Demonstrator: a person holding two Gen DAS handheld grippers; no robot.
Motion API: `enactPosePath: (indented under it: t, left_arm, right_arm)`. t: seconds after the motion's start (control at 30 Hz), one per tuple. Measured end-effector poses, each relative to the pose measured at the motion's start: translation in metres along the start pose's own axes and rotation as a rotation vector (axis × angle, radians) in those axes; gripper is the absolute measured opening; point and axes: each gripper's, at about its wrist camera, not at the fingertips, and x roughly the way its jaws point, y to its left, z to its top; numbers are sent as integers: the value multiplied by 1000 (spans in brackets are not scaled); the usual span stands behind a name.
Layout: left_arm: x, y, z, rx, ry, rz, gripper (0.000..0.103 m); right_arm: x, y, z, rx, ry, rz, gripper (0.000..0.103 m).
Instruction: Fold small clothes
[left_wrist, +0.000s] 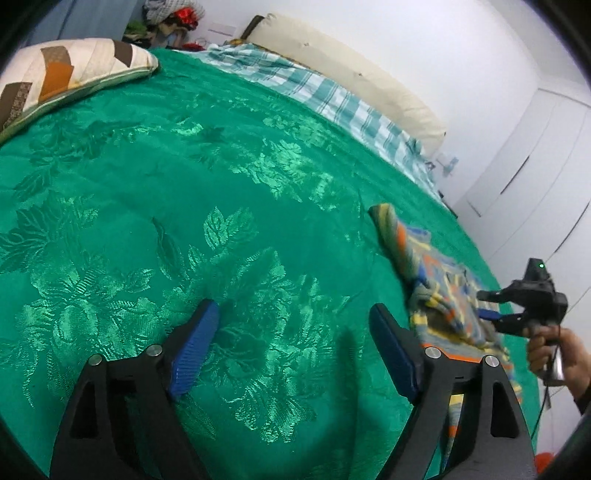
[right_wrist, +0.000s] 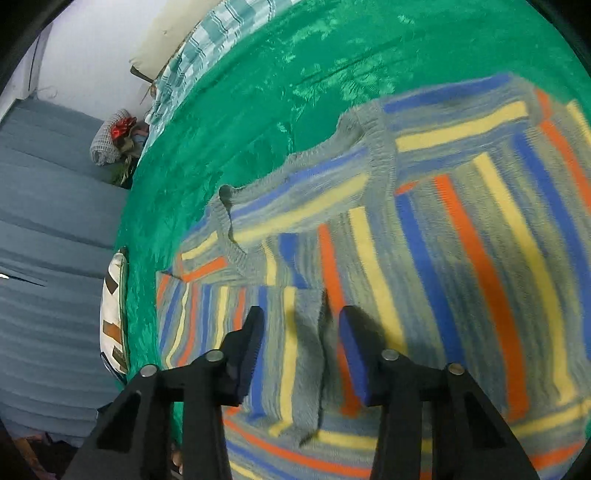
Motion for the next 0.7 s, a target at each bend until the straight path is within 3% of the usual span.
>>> enactPosePath:
  t: [0.07, 0.1, 0.13, 0.17, 0.33, 0.4, 0.5, 0.63, 0.7]
  left_arm:
    - [2, 1, 0, 4, 1, -3, 88]
    - [4, -1, 0, 6, 2, -2, 88]
    - [2, -1, -1, 8, 2, -1, 89]
    - [1, -2, -1, 9, 2, -1, 89]
    - [3, -1, 0, 17, 4, 8, 90]
    - [3, -2, -1, 22, 5, 12, 90]
    - [4, -1, 0, 18, 3, 9, 90]
    - [4, 1, -1, 15, 0, 1, 91]
    - [5, 1, -1, 18, 1, 1, 91]
  right_arm:
    - [8, 3, 6, -24, 14, -14, 35]
    - [11, 3, 5, -33, 15, -33, 25]
    - [12, 4, 7, -45, 12, -53, 6]
    - [10, 8, 8, -69, -7, -66, 4]
    - [-29, 55, 16, -290, -219, -125, 4]
    - [-17, 58, 22, -330, -201, -196, 5]
    - [1, 41, 25, -274, -147, -248, 15]
    - [-30, 26, 14, -219, -220, -165, 16]
    - [-37, 33, 7, -250, -190, -70, 16]
